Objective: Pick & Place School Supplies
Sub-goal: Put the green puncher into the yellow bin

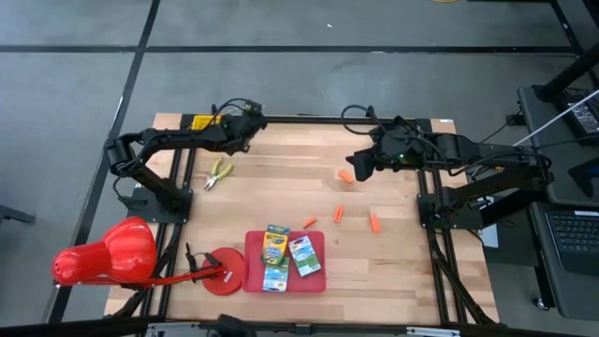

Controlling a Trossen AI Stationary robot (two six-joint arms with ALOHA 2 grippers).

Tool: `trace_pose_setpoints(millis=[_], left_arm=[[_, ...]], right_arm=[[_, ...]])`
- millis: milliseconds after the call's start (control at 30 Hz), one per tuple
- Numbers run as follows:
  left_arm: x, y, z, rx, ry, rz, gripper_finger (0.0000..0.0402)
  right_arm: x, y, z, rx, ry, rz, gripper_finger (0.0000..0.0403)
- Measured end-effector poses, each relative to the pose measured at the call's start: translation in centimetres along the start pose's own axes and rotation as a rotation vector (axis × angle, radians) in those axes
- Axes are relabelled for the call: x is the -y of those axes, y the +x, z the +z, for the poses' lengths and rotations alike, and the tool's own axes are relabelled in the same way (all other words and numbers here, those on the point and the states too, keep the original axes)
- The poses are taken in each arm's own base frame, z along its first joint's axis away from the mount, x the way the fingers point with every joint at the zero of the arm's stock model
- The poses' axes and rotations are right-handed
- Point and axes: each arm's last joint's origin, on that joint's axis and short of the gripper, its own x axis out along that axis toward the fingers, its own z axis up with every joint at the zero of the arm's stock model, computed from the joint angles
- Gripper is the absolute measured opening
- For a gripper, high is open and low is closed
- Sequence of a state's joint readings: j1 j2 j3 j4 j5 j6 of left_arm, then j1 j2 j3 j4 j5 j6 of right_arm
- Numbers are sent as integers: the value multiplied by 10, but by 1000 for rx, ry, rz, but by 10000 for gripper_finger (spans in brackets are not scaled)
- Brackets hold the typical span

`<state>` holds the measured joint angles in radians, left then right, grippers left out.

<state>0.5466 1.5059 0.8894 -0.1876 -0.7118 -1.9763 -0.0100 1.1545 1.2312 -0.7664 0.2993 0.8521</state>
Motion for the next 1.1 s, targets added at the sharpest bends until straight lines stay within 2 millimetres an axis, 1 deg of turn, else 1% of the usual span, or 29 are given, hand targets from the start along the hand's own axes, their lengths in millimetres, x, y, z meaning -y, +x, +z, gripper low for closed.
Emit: trace_pose_setpoints(millis=[167,267,433,567,767,967,1100], left_arm=[[-13,4,17,110,-61,138,38],[-14,7,24,139,-56,165,38],[-13,15,43,183,-68,241,40],[-13,17,56,204,-56,287,40],[-17,12,72,243,-47,388,41],[-18,4,84,271,-45,419,40],[-32,3,90,240,-75,419,41]], right_arm=[[1,0,-1,-8,11,-8,194],[1,0,-1,-9,21,-9,194],[1,0,-1,-9,26,-9,194],[1,0,-1,7,44,-23,194],[1,0,0,22,71,-34,194],[2,0,0,32,82,-41,194],[2,0,0,32,82,-41,194]])
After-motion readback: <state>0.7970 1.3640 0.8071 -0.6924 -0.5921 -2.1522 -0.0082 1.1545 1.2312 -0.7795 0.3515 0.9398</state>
